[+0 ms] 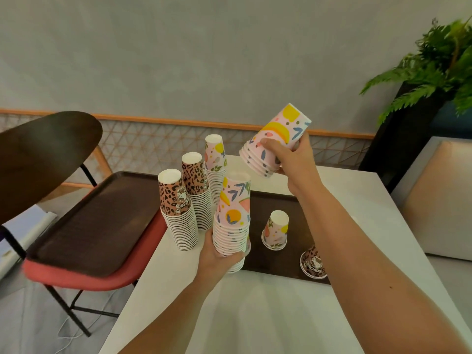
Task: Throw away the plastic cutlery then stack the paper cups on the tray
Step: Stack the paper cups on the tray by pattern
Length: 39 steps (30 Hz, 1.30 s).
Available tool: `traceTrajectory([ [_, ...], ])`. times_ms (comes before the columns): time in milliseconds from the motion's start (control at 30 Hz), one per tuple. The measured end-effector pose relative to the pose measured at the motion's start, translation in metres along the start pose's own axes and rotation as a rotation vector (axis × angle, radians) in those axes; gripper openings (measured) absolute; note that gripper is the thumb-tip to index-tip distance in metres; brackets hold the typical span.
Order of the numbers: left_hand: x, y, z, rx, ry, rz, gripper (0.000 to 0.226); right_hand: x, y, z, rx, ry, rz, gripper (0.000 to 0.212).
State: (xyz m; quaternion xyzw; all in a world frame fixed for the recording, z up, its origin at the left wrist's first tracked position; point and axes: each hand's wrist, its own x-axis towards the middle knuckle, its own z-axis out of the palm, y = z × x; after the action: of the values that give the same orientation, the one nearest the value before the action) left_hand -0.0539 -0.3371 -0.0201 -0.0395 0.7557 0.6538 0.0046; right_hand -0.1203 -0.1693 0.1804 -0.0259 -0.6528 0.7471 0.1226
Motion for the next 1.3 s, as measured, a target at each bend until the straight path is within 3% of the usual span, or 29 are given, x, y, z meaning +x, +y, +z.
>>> traceTrajectory([
  [167, -0.002, -0.001, 0.002, -0.010, 0.024, -0.025, 0.097, 0.016, 0.020, -0.031, -0.076, 0.118, 0.004, 0.054],
  [300, -0.001, 0.001, 0.000, -0.021, 0.034, -0.029, 0.096, 0.013, 0.058, -0.048, -0.357, 0.202, -0.002, 0.063],
  [533, -0.003, 0.008, -0.005, -0.020, 0.028, -0.014, 0.098, 0.000, 0.132, -0.057, -0.598, 0.183, -0.009, 0.072],
  [1067, -0.006, 0.007, -0.012, -0.037, 0.003, -0.061, 0.095, -0.005, 0.168, -0.063, -0.630, 0.038, 0.171, 0.086],
  [1167, -0.006, 0.008, -0.011, -0.056, -0.005, -0.058, 0.095, -0.003, 0.150, -0.054, -0.599, 0.039, 0.109, 0.075],
  [1300, -0.006, 0.012, -0.007, -0.065, -0.017, -0.049, 0.099, -0.001, 0.111, -0.032, -0.535, 0.027, -0.094, 0.043],
])
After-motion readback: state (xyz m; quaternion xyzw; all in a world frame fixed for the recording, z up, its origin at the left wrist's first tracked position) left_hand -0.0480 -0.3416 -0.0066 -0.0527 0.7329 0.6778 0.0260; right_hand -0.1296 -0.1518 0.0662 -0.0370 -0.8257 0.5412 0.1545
